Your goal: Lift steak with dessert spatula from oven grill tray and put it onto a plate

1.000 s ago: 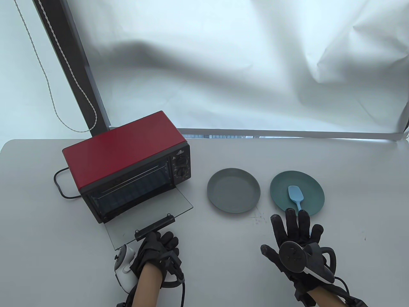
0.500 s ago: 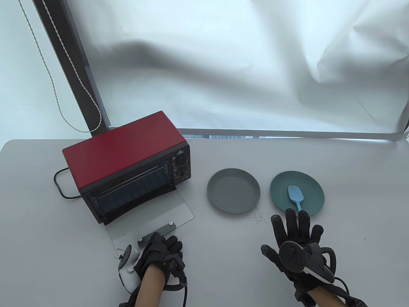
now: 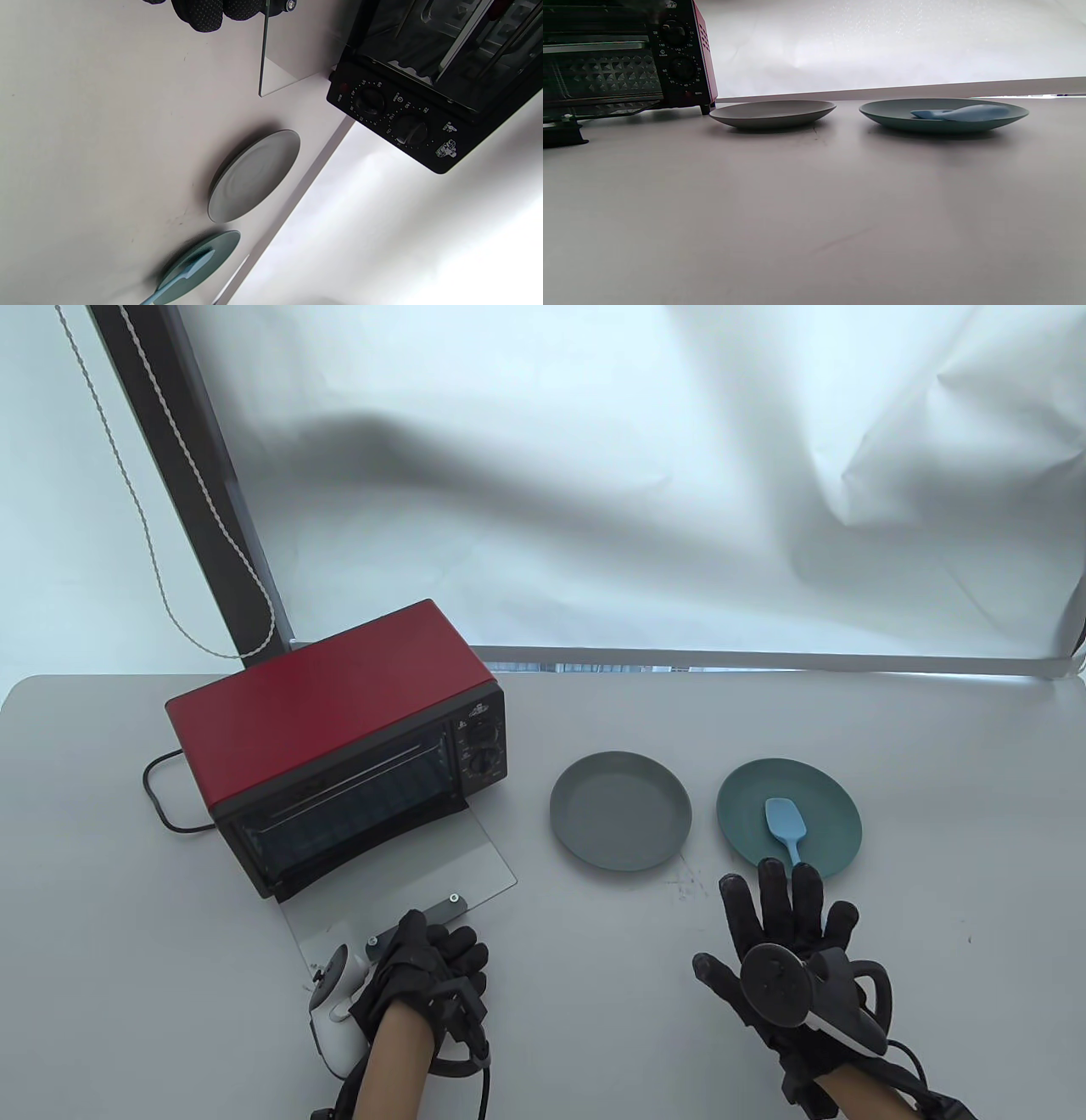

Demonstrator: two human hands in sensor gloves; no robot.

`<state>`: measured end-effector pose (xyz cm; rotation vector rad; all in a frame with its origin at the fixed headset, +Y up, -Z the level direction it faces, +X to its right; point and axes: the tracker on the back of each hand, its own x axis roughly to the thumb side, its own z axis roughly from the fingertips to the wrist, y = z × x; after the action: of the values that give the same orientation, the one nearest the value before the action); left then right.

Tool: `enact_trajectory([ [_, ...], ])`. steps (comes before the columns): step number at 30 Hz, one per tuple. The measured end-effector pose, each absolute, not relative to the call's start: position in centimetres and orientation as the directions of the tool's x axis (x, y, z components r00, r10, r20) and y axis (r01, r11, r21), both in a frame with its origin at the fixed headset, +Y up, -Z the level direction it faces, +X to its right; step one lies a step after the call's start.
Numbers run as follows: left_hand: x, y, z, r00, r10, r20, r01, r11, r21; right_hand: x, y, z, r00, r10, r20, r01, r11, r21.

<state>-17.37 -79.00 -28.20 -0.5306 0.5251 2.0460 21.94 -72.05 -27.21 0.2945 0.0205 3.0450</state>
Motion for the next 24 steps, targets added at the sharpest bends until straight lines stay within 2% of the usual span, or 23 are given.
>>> enact_trajectory([
  [12, -20.5, -75.3, -30.0, -0.573, 0.721, -0.389, -0.813, -0.56, 0.159, 21.9, -72.1, -27.3, -0.979, 0.087, 0.183, -0.081, -0.996, 0.035],
  [24, -25.1, -74.5, -32.8, -0.622, 0.728, -0.29, -0.783, -0.562, 0.267, 22.2, -72.3, -27.6, -0.984, 0.089, 0.153, -0.081, -0.995, 0.059],
])
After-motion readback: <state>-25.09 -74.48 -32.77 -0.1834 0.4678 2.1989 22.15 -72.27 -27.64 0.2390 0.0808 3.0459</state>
